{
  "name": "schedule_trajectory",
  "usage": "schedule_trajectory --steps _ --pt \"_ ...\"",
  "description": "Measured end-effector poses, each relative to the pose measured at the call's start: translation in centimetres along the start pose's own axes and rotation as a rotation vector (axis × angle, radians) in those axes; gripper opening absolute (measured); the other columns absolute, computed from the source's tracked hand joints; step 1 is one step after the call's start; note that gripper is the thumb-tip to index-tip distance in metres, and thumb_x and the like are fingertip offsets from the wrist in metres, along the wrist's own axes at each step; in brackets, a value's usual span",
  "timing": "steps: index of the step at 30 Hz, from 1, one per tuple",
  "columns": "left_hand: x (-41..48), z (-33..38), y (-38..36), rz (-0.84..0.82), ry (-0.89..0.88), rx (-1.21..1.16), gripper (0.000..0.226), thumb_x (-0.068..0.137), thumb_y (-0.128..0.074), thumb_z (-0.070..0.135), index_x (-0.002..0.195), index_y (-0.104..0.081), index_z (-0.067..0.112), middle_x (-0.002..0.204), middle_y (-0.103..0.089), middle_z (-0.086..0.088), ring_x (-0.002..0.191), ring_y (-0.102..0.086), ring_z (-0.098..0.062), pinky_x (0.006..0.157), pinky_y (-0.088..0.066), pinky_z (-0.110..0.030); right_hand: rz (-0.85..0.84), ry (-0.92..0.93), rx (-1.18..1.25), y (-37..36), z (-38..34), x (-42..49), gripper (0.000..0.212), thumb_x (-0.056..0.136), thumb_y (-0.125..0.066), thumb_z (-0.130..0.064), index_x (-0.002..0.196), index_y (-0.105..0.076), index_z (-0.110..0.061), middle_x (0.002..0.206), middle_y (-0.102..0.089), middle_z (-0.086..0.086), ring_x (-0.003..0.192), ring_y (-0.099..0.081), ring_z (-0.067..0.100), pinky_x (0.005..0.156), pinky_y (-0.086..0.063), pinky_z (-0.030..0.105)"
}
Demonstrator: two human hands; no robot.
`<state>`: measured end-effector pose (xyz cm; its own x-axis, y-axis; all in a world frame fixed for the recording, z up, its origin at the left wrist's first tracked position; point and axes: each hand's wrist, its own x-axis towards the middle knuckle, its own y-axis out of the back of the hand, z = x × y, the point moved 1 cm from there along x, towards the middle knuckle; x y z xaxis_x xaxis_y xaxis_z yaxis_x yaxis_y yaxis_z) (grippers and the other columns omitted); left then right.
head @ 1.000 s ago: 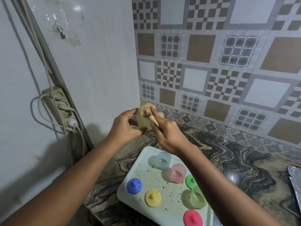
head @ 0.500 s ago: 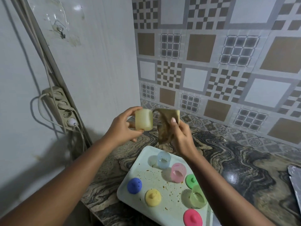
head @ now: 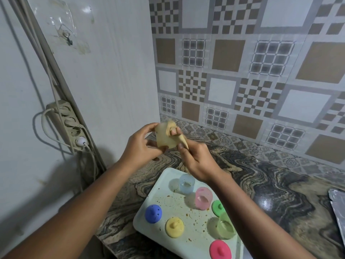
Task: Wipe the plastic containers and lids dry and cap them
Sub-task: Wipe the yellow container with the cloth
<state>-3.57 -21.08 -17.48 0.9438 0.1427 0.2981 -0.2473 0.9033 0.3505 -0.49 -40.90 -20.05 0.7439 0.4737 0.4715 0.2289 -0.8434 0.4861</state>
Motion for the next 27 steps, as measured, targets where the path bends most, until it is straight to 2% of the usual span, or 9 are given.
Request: schedule_trajectory --steps 2,4,6,9,14,18,22,25,27 --pt "0.3 0.1 0.6 0.02 -0.041 0.039 0.07 0.07 -0.086 -0.001 0.125 -0.055 0.031 0.122 -0.056 0.022 0.084 -0.072 -0.018 0.056 -0.062 -0.043 -0.048 0.055 -0.056 0.2 -0.2 -0.7 0.035 0.106 -0.047 -0.016 0.137 -0.059 -0.005 0.088 -0.073 -0.001 0.058 -0.047 -0.006 0.063 -0.041 0.014" --pt "0.4 0.1 1.1 0.029 -0.065 0.096 0.072 0.068 -0.086 0.002 0.122 -0.052 0.036 0.123 -0.053 0.021 0.086 -0.071 -0.014 0.062 -0.063 -0.044 -0.091 0.136 -0.122 0.4 -0.2 -1.3 0.037 0.105 -0.05 -0.01 0.14 -0.056 0.0 0.131 -0.069 0.012 0.074 -0.053 -0.02 0.076 -0.035 -0.001" --pt "0.6 0.2 1.5 0.018 -0.058 0.118 0.07 0.069 -0.086 0.007 0.12 -0.049 0.039 0.127 -0.05 0.011 0.088 -0.07 -0.017 0.06 -0.062 -0.043 -0.149 0.159 -0.148 0.2 0.7 -1.8 0.037 0.104 -0.051 -0.011 0.14 -0.057 -0.003 0.118 -0.071 0.012 0.082 -0.061 -0.012 0.081 -0.039 0.001" --pt "0.7 0.3 1.5 -0.038 -0.007 0.069 0.067 0.072 -0.086 0.006 0.12 -0.052 0.036 0.135 -0.047 0.005 0.085 -0.072 -0.02 0.053 -0.061 -0.043 -0.094 -0.046 0.055 0.1 2.0 -2.6 0.029 0.105 -0.045 -0.024 0.1 -0.067 -0.006 0.072 -0.059 0.013 0.058 -0.054 0.009 0.061 -0.053 0.039" --pt "0.1 -0.1 1.0 -0.047 -0.014 0.071 0.082 0.071 -0.086 0.004 0.139 -0.052 0.035 0.135 -0.05 0.005 0.088 -0.071 -0.019 0.059 -0.062 -0.037 0.278 -0.192 0.399 1.8 1.4 -0.5 0.046 0.101 -0.043 -0.035 0.093 -0.06 0.007 0.075 -0.062 0.013 0.065 -0.059 0.021 0.056 -0.047 0.034" --pt "-0.2 0.3 -0.1 -0.027 -0.154 0.2 0.091 0.07 -0.089 0.011 0.148 -0.044 0.026 0.127 -0.057 0.011 0.09 -0.07 -0.007 0.081 -0.051 -0.012 0.229 -0.146 0.355 2.0 -0.6 1.7 0.048 0.106 -0.042 -0.031 0.094 -0.055 0.014 0.066 -0.062 0.023 0.054 -0.063 0.027 0.049 -0.053 0.036" --pt "-0.3 1.1 -0.8 -0.005 -0.275 0.226 0.08 0.066 -0.092 0.015 0.138 -0.057 0.019 0.123 -0.065 0.01 0.087 -0.071 -0.006 0.079 -0.058 -0.021 0.113 -0.092 0.099 1.5 -1.7 2.1 0.034 0.109 -0.042 -0.027 0.111 -0.064 -0.002 0.07 -0.068 0.022 0.054 -0.066 0.031 0.05 -0.055 0.044" --pt "0.0 0.9 -0.4 -0.018 -0.329 0.273 0.079 0.067 -0.09 0.013 0.138 -0.058 0.014 0.124 -0.064 0.004 0.09 -0.07 -0.007 0.08 -0.059 -0.026 0.038 0.033 -0.076 1.5 -1.8 1.8 0.04 0.108 -0.045 -0.019 0.146 -0.053 -0.01 0.12 -0.073 0.016 0.072 -0.066 0.014 0.069 -0.049 0.017" --pt "0.1 0.6 -0.1 -0.033 -0.316 0.301 0.08 0.066 -0.089 0.01 0.139 -0.056 0.012 0.127 -0.062 0.001 0.094 -0.069 -0.007 0.084 -0.059 -0.029 -0.004 0.141 -0.124 1.5 -1.6 1.4 0.044 0.106 -0.047 -0.013 0.15 -0.047 -0.011 0.153 -0.05 0.012 0.112 -0.064 0.022 0.091 -0.047 0.015"
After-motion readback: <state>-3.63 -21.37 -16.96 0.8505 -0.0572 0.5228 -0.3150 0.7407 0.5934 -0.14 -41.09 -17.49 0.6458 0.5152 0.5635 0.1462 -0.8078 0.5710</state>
